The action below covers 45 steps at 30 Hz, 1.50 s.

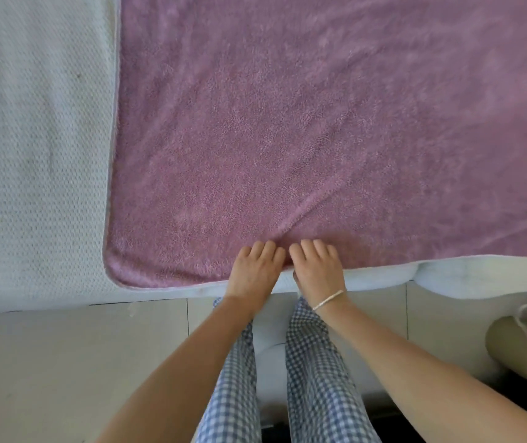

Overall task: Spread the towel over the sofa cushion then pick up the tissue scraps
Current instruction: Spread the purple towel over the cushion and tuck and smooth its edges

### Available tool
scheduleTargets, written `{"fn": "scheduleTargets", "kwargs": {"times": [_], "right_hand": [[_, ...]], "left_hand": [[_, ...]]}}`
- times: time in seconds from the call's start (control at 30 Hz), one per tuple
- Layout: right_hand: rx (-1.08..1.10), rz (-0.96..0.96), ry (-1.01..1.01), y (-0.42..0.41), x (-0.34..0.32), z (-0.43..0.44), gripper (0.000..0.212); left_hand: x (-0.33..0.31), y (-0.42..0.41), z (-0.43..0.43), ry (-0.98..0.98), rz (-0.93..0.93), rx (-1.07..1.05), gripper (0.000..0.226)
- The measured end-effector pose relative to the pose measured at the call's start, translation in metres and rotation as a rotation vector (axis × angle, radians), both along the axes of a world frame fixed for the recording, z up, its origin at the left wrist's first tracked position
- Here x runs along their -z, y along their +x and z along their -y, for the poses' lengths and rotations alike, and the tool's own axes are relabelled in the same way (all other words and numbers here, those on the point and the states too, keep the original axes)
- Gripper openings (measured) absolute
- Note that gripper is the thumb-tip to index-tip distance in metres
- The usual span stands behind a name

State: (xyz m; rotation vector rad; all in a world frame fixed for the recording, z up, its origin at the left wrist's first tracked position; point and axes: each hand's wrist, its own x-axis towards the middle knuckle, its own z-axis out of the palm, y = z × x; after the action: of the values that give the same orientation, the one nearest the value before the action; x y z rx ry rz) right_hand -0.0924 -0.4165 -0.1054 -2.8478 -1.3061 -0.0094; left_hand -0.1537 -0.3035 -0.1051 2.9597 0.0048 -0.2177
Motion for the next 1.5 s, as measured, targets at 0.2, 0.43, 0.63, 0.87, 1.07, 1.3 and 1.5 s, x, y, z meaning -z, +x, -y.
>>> {"fn": "scheduleTargets", "kwargs": {"times": [0.2, 0.43, 0.63, 0.87, 1.07, 1.3, 1.5], "right_hand": [[0.098, -0.025, -0.108, 0.046, -0.003, 0.067, 0.016], [-0.035, -0.133, -0.080, 0.033, 0.001, 0.075, 0.020], [0.032, -0.050, -0.038, 0.065, 0.001, 0.114, 0.016], [0.166, 0.004, -0.198, 0.113, 0.004, 0.180, 0.018], [0.163, -0.060, -0.175, 0.117, 0.007, 0.189, 0.025], [0.148, -0.132, -0.154, 0.118, 0.015, 0.189, 0.029], [0.089, -0.111, -0.035, 0.119, 0.014, 0.209, 0.015]], "left_hand": [[-0.004, 0.034, 0.035, -0.049, -0.111, 0.026, 0.036], [-0.001, 0.016, 0.039, -0.025, -0.146, 0.070, 0.039], [0.000, 0.046, 0.081, 0.024, -0.181, 0.051, 0.042], [-0.002, 0.117, 0.152, -0.071, -0.141, 0.105, 0.039], [-0.001, 0.127, 0.156, -0.116, -0.234, 0.211, 0.040], [0.003, 0.118, 0.155, -0.109, -0.270, 0.195, 0.039], [-0.007, 0.129, 0.181, 0.030, -0.446, 0.069, 0.017]]}}
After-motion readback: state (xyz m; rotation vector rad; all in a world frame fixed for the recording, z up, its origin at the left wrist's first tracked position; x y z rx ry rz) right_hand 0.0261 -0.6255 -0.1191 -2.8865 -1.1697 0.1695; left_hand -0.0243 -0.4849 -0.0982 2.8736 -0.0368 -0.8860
